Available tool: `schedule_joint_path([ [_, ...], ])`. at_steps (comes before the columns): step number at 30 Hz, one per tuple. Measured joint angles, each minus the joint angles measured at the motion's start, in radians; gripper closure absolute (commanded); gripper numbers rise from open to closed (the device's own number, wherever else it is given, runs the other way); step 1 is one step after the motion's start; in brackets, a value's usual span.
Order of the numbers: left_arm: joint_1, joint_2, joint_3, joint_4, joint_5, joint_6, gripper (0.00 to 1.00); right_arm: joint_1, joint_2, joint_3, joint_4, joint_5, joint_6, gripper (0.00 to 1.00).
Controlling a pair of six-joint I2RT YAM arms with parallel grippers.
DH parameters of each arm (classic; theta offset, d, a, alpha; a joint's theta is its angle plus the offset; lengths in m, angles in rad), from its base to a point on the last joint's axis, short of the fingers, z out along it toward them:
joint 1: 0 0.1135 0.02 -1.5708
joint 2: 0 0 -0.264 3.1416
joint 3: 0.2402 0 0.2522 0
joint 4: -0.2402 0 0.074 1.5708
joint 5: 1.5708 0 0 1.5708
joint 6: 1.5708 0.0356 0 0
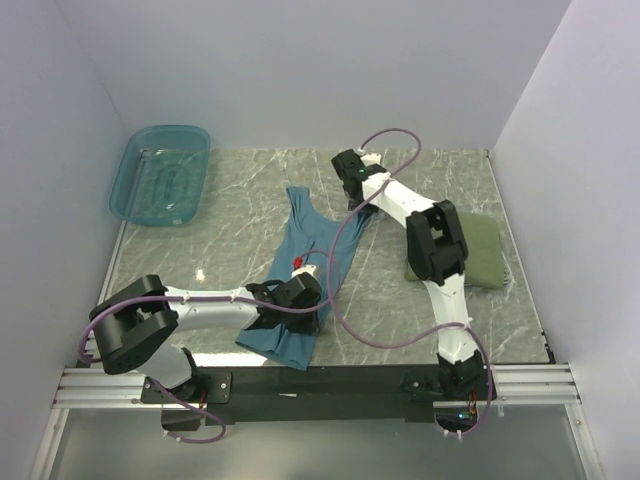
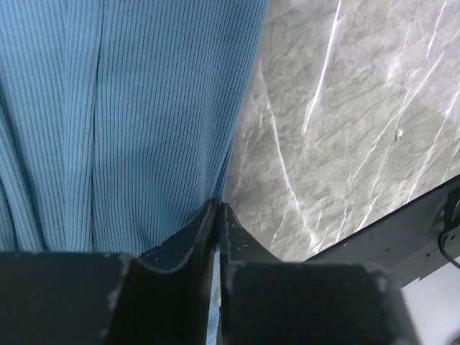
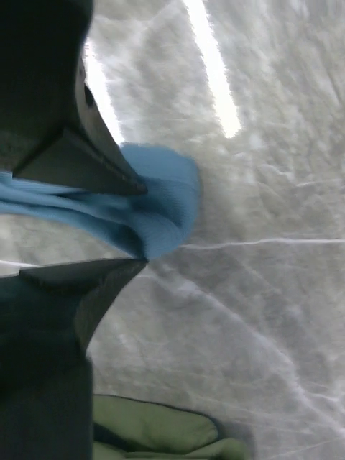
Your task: Fold and stack the tank tops
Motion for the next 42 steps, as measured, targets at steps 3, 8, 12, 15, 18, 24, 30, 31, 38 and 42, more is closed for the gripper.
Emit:
schedule_joint_path([
  [3, -0.002, -0.017, 0.0, -0.032, -0.001, 0.003, 0.82, -0.001, -0.144, -0.159, 0.089, -0.045, 0.016, 0.44],
  [8, 0.0, -0.055, 0.047, -0.119, -0.024, 0.018, 0.73, -0.023, -0.406, -0.341, 0.215, -0.111, 0.043, 0.42],
  [12, 0.026, -0.054, 0.186, -0.15, -0.05, 0.034, 0.71, -0.079, -0.533, -0.42, 0.287, -0.15, 0.065, 0.43],
  [15, 0.082, -0.016, 0.334, -0.132, -0.072, 0.045, 0.76, -0.125, -0.547, -0.488, 0.346, -0.196, 0.087, 0.51],
  [18, 0.164, 0.087, 0.492, -0.086, -0.079, 0.065, 0.81, -0.171, -0.546, -0.609, 0.4, -0.27, 0.113, 0.55],
  [24, 0.293, 0.427, 0.779, 0.029, -0.037, 0.14, 0.89, -0.252, -0.491, -0.729, 0.448, -0.435, 0.157, 0.55],
  [30, 0.344, 0.696, 0.904, 0.071, 0.041, 0.2, 0.89, -0.304, -0.435, -0.73, 0.545, -0.55, 0.203, 0.56],
  [31, 0.347, 0.726, 0.919, 0.072, 0.05, 0.211, 0.89, -0.309, -0.425, -0.73, 0.554, -0.562, 0.209, 0.56],
  [38, 0.35, 0.815, 1.044, 0.078, 0.083, 0.247, 0.89, -0.321, -0.362, -0.731, 0.616, -0.618, 0.252, 0.58],
  [42, 0.354, 0.824, 1.072, 0.082, 0.083, 0.261, 0.88, -0.321, -0.356, -0.731, 0.626, -0.626, 0.277, 0.64],
])
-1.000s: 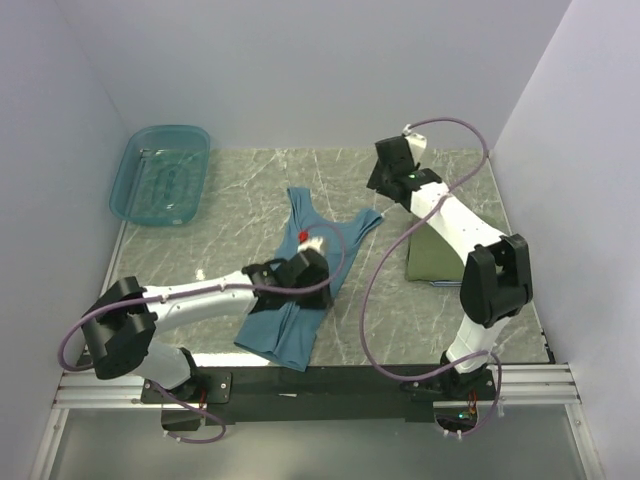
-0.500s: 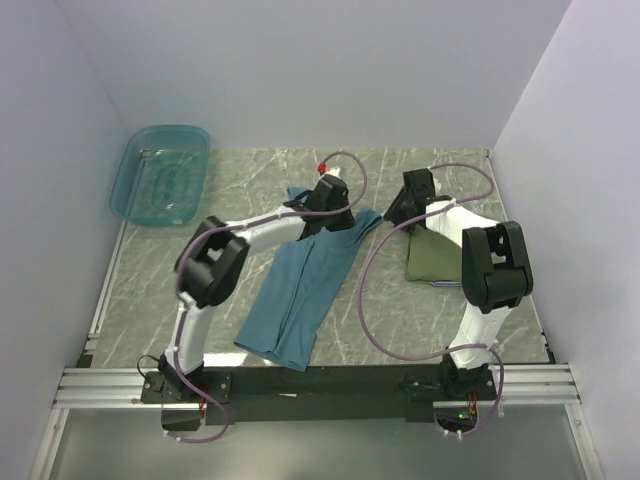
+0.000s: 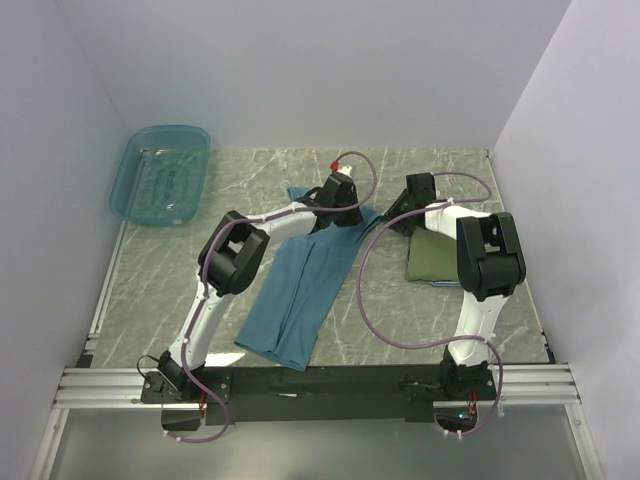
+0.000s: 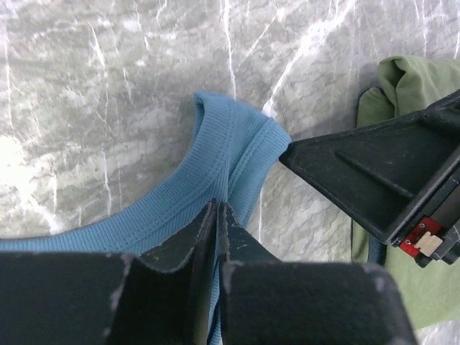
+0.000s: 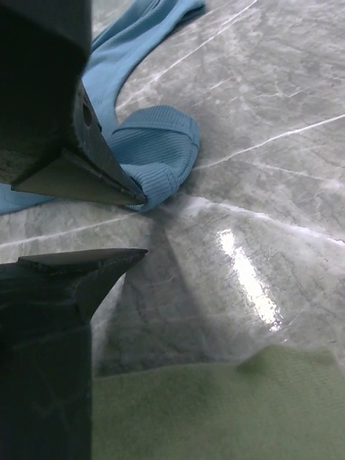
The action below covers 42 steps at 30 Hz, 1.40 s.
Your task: Fold and stack the tank tops
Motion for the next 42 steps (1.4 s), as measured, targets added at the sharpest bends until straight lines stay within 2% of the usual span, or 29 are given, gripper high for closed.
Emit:
schedule_joint_path([
  [4, 0.006, 0.031, 0.034, -0.001, 0.0, 0.008, 0.88, 0.0, 0.01, -0.002, 0.037, -0.018, 0.032, 0.71],
  [9, 0.018, 0.095, 0.093, 0.004, 0.014, 0.009, 0.88, 0.0, 0.012, -0.048, 0.132, -0.049, 0.072, 0.73],
  [14, 0.026, 0.097, 0.098, -0.002, 0.016, 0.009, 0.87, 0.0, 0.014, -0.049, 0.18, -0.071, 0.082, 0.81],
  [33, 0.034, 0.109, 0.106, 0.006, 0.085, 0.019, 0.86, 0.04, 0.05, 0.032, 0.224, -0.081, 0.058, 0.78],
  [42, 0.04, 0.109, 0.106, 0.003, 0.117, 0.027, 0.85, 0.069, 0.096, 0.095, 0.204, -0.069, 0.051, 0.8],
])
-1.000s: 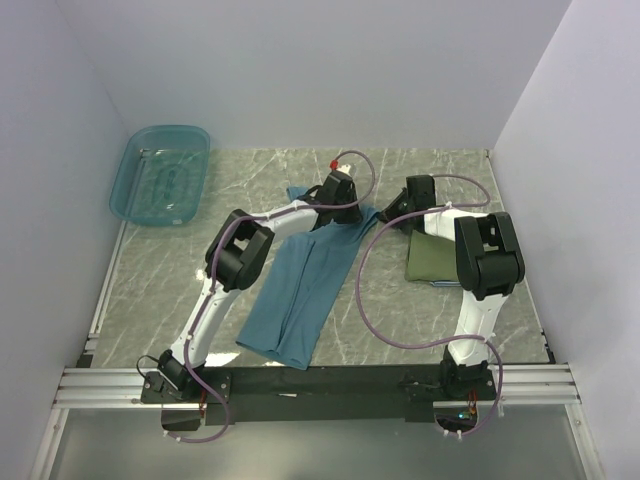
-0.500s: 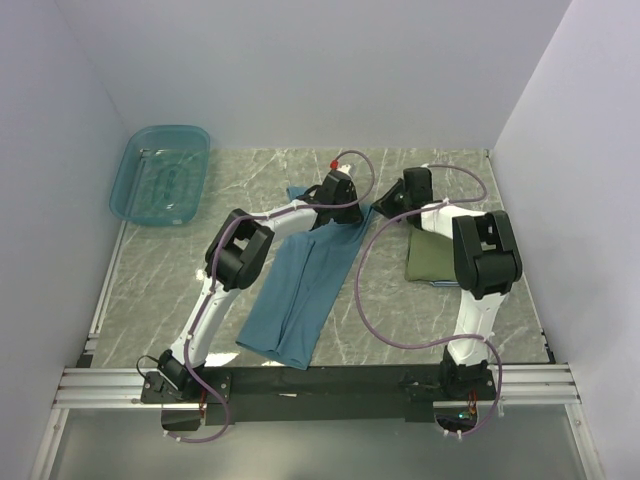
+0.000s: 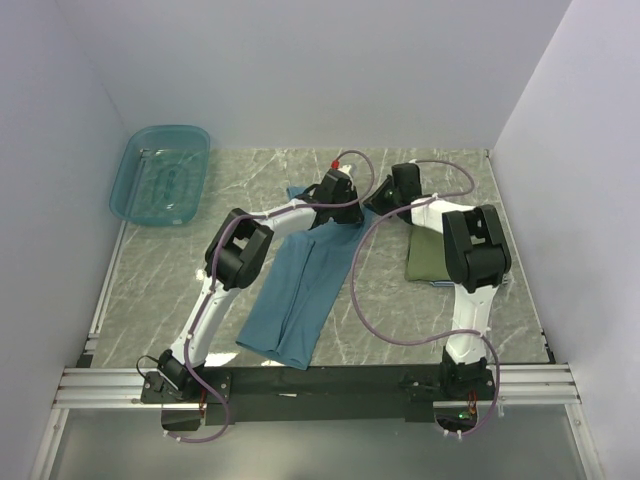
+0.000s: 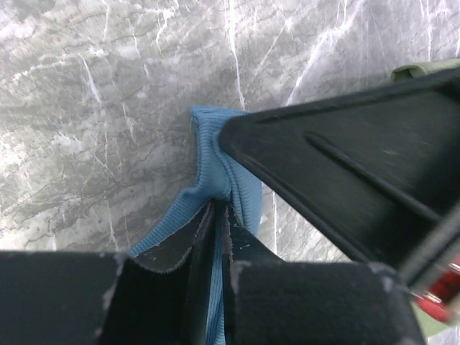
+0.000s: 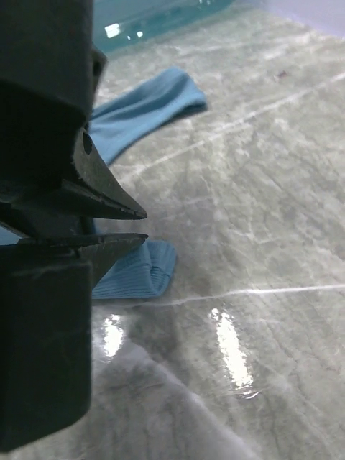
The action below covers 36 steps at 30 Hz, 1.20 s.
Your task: Fold and stack the tank tops
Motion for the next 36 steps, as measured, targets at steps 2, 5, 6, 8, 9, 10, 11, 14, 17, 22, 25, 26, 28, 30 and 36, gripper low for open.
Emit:
schedule_joint_path([
  [2, 0.004, 0.0, -0.001, 0.001, 0.0, -0.004, 0.84, 0.003, 0.021, 0.024, -0.019, 0.009, -0.001, 0.8],
  [5, 0.011, -0.019, -0.04, 0.025, -0.002, -0.027, 0.83, 0.006, 0.055, 0.055, -0.053, 0.025, 0.0, 0.8],
  [6, 0.014, -0.03, -0.057, 0.027, -0.004, -0.031, 0.83, 0.006, 0.062, 0.064, -0.066, 0.027, 0.001, 0.8],
  [8, 0.023, -0.047, -0.076, 0.025, -0.014, -0.043, 0.83, 0.006, 0.069, 0.085, -0.087, 0.038, 0.0, 0.8],
  [9, 0.026, -0.052, -0.08, 0.019, -0.02, -0.045, 0.82, 0.006, 0.073, 0.098, -0.103, 0.046, 0.0, 0.81],
  [10, 0.031, -0.058, -0.082, 0.011, -0.028, -0.049, 0.82, 0.006, 0.077, 0.111, -0.12, 0.055, 0.0, 0.8],
  [11, 0.034, -0.063, -0.084, 0.002, -0.037, -0.05, 0.82, 0.006, 0.082, 0.123, -0.135, 0.066, -0.002, 0.8],
  [14, 0.045, -0.1, -0.104, -0.021, -0.069, -0.056, 0.78, 0.006, 0.095, 0.156, -0.187, 0.101, -0.007, 0.79],
  [17, 0.057, -0.156, -0.125, -0.04, -0.095, -0.069, 0.77, 0.006, 0.116, 0.22, -0.266, 0.13, -0.024, 0.78],
  [22, 0.077, -0.285, -0.179, -0.075, -0.152, -0.09, 0.75, 0.003, 0.216, 0.419, -0.384, 0.166, -0.087, 0.78],
  [25, 0.093, -0.369, -0.231, -0.107, -0.221, -0.122, 0.72, 0.003, 0.289, 0.531, -0.435, 0.178, -0.12, 0.78],
  [26, 0.103, -0.398, -0.256, -0.117, -0.241, -0.134, 0.72, 0.003, 0.303, 0.558, -0.449, 0.178, -0.129, 0.78],
  [28, 0.136, -0.45, -0.31, -0.121, -0.262, -0.156, 0.7, 0.003, 0.325, 0.605, -0.48, 0.181, -0.143, 0.78],
  [30, 0.189, -0.485, -0.357, -0.129, -0.278, -0.172, 0.69, 0.003, 0.333, 0.622, -0.488, 0.184, -0.157, 0.75],
  [36, 0.365, -0.482, -0.392, -0.155, -0.3, -0.201, 0.7, 0.005, 0.323, 0.622, -0.489, 0.176, -0.192, 0.66],
])
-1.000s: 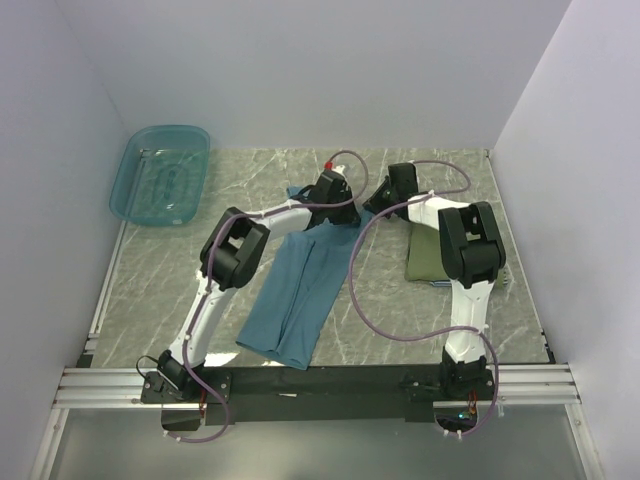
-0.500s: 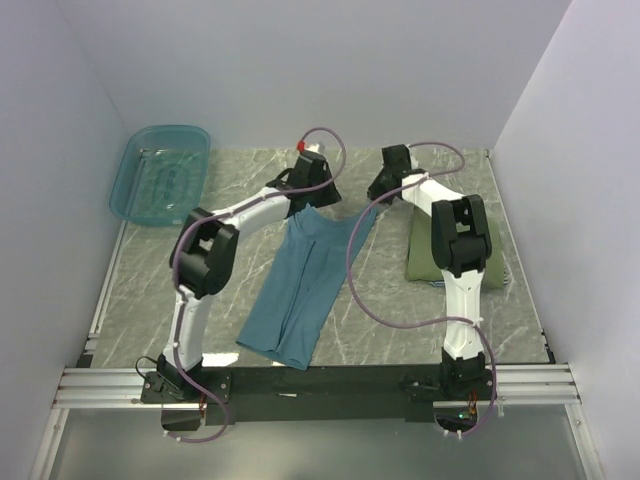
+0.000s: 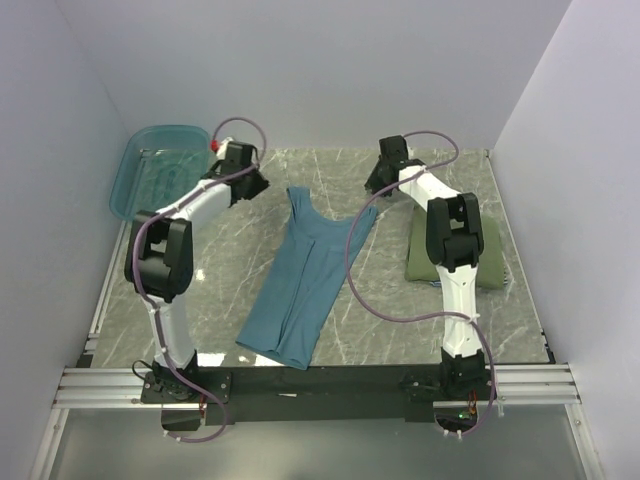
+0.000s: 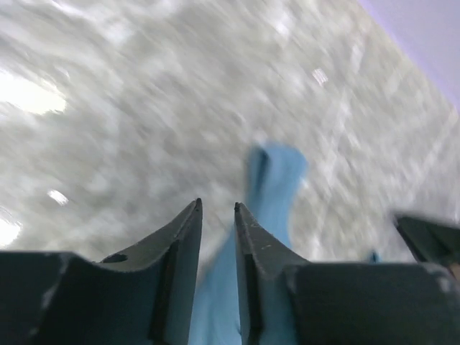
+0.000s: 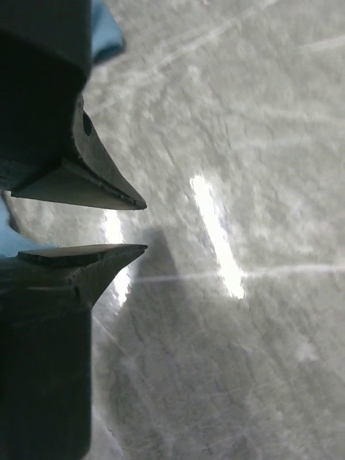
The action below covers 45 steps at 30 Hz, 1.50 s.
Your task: Fold and stack the tank tops
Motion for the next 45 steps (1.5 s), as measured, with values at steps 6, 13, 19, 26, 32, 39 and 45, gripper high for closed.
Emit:
schedule_joint_path([
  [6, 0.094, 0.154, 0.122, -0.011, 0.087, 0.007, 0.79, 0.032, -0.066, -0.001, 0.021, -0.06, -0.003, 0.75],
  [13, 0.082, 0.342, 0.239, -0.003, 0.235, 0.02, 0.81, 0.153, -0.077, -0.001, 0.149, -0.166, 0.097, 0.96],
  [19, 0.074, 0.378, 0.275, 0.019, 0.311, 0.019, 0.82, 0.198, 0.035, 0.021, 0.277, -0.294, 0.237, 0.99],
  [26, 0.072, 0.397, 0.276, 0.069, 0.372, 0.015, 0.82, 0.2, 0.159, 0.086, 0.284, -0.322, 0.316, 1.0],
  [32, 0.067, 0.405, 0.275, 0.101, 0.411, 0.01, 0.82, 0.2, 0.229, 0.214, 0.268, -0.335, 0.348, 1.0],
  [39, 0.053, 0.405, 0.267, 0.141, 0.476, -0.009, 0.82, 0.199, 0.259, 0.238, 0.266, -0.346, 0.383, 1.0],
  [45, 0.041, 0.405, 0.262, 0.17, 0.517, -0.014, 0.82, 0.194, 0.272, 0.232, 0.299, -0.383, 0.422, 1.0],
])
